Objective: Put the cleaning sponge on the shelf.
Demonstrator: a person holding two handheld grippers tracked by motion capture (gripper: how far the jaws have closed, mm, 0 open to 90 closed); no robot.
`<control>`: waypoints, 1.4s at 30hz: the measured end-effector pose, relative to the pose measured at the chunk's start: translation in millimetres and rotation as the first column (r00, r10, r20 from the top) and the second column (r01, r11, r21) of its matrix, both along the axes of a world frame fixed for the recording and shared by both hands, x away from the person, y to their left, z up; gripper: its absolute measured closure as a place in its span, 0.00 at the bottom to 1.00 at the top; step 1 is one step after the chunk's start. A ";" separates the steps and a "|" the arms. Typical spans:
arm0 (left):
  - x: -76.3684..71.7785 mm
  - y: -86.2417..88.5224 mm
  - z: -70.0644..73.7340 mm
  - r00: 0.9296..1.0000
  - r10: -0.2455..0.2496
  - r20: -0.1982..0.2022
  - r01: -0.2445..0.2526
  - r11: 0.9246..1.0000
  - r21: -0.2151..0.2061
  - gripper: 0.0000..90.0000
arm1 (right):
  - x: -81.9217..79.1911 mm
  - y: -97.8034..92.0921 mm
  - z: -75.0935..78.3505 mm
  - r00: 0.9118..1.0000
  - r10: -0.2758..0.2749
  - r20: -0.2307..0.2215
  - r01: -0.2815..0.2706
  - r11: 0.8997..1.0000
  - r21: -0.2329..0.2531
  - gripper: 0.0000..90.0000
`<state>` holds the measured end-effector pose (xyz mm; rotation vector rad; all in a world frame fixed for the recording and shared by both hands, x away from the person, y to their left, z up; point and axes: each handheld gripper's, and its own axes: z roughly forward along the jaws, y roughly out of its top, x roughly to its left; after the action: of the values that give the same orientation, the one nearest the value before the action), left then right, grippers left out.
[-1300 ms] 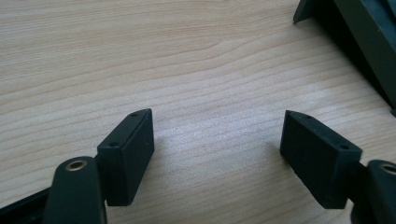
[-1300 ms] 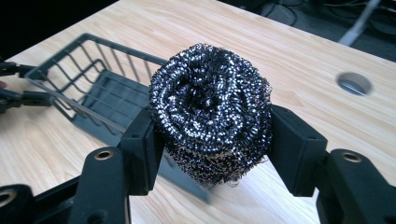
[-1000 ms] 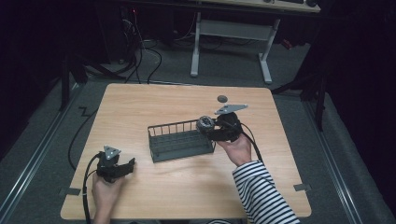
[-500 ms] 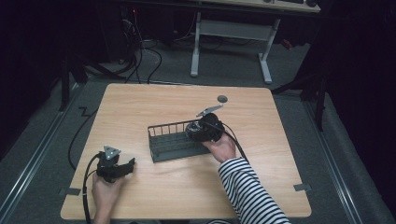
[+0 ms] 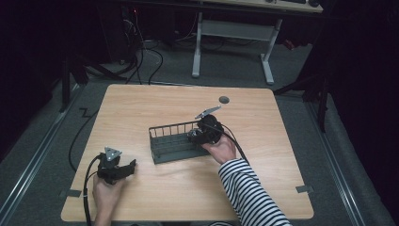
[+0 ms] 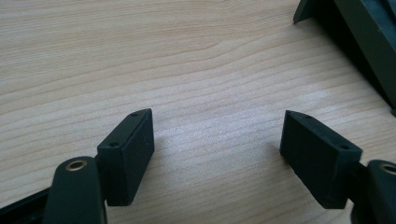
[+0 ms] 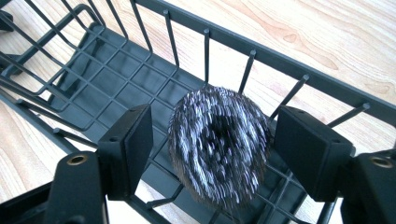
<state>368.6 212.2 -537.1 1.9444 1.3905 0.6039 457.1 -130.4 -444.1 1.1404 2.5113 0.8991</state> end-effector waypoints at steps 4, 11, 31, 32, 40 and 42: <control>0.0 -0.1 0.0 1.000 0.000 0.000 0.000 1.000 0.000 0.29 | -2.3 -3.0 3.9 1.000 0.007 0.017 -0.007 1.000 0.024 0.30; 0.1 0.0 0.0 1.000 0.000 0.000 0.000 1.000 -0.001 0.29 | -11.1 -17.5 18.3 0.998 -0.003 0.057 -0.002 0.996 0.093 0.32; 0.1 0.0 0.0 1.000 0.000 0.000 0.000 1.000 -0.002 0.30 | -26.3 -49.8 34.0 0.994 -0.047 0.097 0.033 0.989 0.141 0.35; 0.2 0.0 0.0 1.000 0.001 0.000 -0.001 1.000 -0.002 0.30 | -28.4 -54.1 35.7 0.994 -0.050 0.101 0.035 0.989 0.147 0.35; 0.1 0.0 0.0 1.000 0.001 0.000 -0.001 1.000 -0.002 0.30 | -38.0 -68.8 34.7 0.993 -0.072 0.094 0.057 0.986 0.155 0.36; 0.2 0.0 0.0 1.000 0.001 0.000 -0.001 1.000 -0.002 0.30 | -41.5 -75.8 36.6 0.991 -0.083 0.107 0.065 0.984 0.163 0.36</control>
<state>368.8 212.2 -537.1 1.9422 1.3914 0.6025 415.6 -206.2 -407.5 1.1851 2.3254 1.1282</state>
